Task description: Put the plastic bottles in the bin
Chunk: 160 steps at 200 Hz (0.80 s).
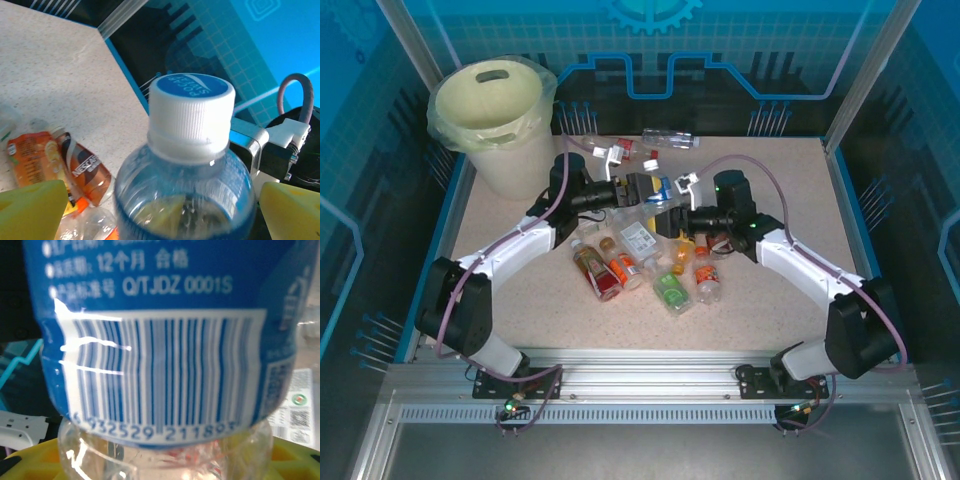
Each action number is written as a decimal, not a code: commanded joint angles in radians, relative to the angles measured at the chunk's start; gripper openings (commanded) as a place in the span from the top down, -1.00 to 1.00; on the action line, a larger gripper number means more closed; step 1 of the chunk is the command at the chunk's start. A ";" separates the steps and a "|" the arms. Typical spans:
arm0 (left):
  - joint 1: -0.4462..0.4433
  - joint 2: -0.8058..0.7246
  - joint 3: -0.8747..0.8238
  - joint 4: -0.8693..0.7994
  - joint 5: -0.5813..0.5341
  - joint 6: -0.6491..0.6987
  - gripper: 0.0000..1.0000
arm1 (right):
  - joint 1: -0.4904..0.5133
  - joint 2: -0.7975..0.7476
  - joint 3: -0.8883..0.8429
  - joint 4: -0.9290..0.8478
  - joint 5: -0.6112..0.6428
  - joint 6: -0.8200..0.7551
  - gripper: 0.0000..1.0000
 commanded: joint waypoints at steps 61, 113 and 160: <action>-0.018 0.006 -0.008 0.110 0.095 -0.028 -0.31 | 0.044 0.023 0.009 0.194 -0.029 0.128 0.08; -0.018 -0.024 0.015 -0.038 -0.009 0.051 -0.05 | 0.051 0.006 0.016 0.138 -0.011 0.110 -0.41; -0.018 -0.046 0.032 -0.205 -0.186 0.135 -0.02 | 0.051 -0.047 0.012 -0.020 0.138 0.031 -0.86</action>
